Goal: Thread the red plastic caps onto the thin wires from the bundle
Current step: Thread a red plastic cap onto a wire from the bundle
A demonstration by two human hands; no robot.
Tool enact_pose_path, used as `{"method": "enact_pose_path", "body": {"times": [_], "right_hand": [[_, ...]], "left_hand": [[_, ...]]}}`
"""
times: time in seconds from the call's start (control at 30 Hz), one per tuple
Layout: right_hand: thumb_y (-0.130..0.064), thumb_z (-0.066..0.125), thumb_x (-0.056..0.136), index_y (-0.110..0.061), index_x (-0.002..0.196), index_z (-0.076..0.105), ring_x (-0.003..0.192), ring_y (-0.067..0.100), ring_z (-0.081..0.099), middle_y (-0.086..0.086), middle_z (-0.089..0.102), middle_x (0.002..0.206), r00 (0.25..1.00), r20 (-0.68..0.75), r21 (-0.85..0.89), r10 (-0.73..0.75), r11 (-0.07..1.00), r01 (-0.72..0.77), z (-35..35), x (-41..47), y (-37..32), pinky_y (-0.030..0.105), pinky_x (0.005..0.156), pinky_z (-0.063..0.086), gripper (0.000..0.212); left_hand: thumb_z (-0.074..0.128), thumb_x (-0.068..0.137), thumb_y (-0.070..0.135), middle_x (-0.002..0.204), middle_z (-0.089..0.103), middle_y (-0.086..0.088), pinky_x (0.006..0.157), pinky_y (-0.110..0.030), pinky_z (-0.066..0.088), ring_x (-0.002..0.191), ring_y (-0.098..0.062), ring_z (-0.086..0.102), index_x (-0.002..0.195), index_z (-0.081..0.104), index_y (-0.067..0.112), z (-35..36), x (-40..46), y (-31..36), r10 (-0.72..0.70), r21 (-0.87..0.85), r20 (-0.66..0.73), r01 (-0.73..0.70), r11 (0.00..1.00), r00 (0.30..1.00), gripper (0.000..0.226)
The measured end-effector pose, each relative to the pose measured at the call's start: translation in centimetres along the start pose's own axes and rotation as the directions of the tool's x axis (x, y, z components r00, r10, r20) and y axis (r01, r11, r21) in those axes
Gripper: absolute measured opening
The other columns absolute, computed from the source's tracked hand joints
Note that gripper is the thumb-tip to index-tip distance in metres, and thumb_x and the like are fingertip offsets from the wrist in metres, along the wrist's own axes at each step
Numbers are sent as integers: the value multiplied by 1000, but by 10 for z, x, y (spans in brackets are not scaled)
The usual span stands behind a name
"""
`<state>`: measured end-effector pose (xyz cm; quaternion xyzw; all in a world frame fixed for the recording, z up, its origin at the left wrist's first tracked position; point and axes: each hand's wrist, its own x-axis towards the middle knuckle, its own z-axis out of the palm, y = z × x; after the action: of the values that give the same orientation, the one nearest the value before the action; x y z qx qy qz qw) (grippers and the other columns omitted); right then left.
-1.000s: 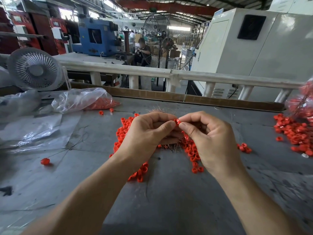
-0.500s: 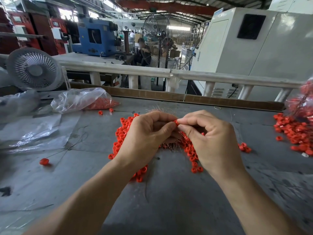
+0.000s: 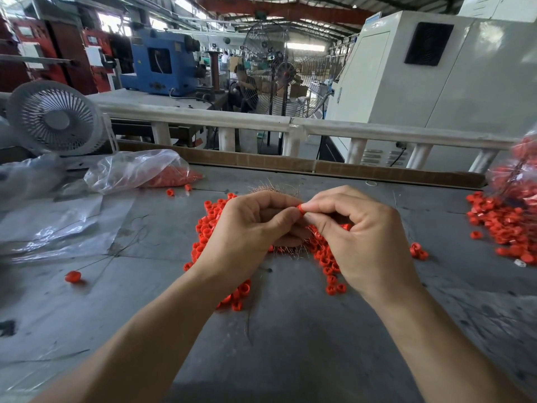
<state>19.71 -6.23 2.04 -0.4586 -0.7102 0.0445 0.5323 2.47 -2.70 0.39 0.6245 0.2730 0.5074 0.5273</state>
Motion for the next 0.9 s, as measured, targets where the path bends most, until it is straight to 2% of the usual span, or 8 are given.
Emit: {"method": "enact_pose_path", "body": {"times": [0.13,0.23,0.37,0.43,0.5,0.67,0.8,0.9], "right_hand": [[-5,80,85,-14,92,82,92,6,68,-9,72,93,1000,6,-29,-2,1000,2,0,-1,-1,9,79,48,12],[-9,82,85,-16,96,80,86,3,65,-11,69,91,998,10,-121,-58,991,59,1,-2,-4,8,76,46,13],[-9,82,82,-17,96,75,85,10,60,-8,65,92,997,-13,-272,-74,960,68,10,-6,-6,27,76,51,18],[-10,79,82,-18,93,73,89,17,61,-7,65,93,996,-37,-366,-81,929,62,14,-7,-8,27,75,47,15],[-11,78,82,-19,91,72,90,18,61,-7,65,92,995,-50,-427,-87,903,58,16,-8,-10,22,72,40,13],[-12,76,84,-16,87,70,90,18,59,-7,65,90,990,-73,-431,-118,899,76,15,-9,-9,21,73,38,8],[-11,78,84,-15,84,68,87,18,57,-7,63,86,988,-72,-389,-134,916,96,12,-8,-6,29,74,44,11],[-7,77,85,-12,81,67,84,18,55,-5,61,82,985,-82,-358,-151,927,113,12,-8,-6,29,74,44,12]], "left_hand": [[63,97,6,93,78,-14,77,-30,62,90,-28,77,106,72,6,2,0,0,-7,5,-16,7,1000,1000,13],[65,95,9,90,78,-16,78,-33,64,85,-26,77,105,72,4,3,0,0,-43,-50,-46,41,998,998,13],[69,87,21,93,73,-19,90,-45,60,89,-28,70,106,72,1,5,1,-3,-166,-182,-28,158,971,986,27],[68,91,16,98,71,-20,96,-49,55,94,-31,66,103,72,3,7,1,-3,-232,-238,-13,223,946,973,19],[67,93,12,98,71,-19,92,-44,58,94,-30,66,97,74,7,7,1,-3,-278,-275,-3,266,924,961,10],[62,98,11,96,73,-19,87,-41,61,89,-27,72,97,75,6,4,1,0,-291,-301,28,285,910,956,14],[61,99,13,97,73,-21,84,-40,62,89,-27,73,99,73,4,5,1,0,-298,-252,19,293,922,954,15],[61,99,16,95,75,-18,74,-34,63,85,-25,74,96,74,6,5,1,0,-299,-215,19,296,930,954,16]]}}
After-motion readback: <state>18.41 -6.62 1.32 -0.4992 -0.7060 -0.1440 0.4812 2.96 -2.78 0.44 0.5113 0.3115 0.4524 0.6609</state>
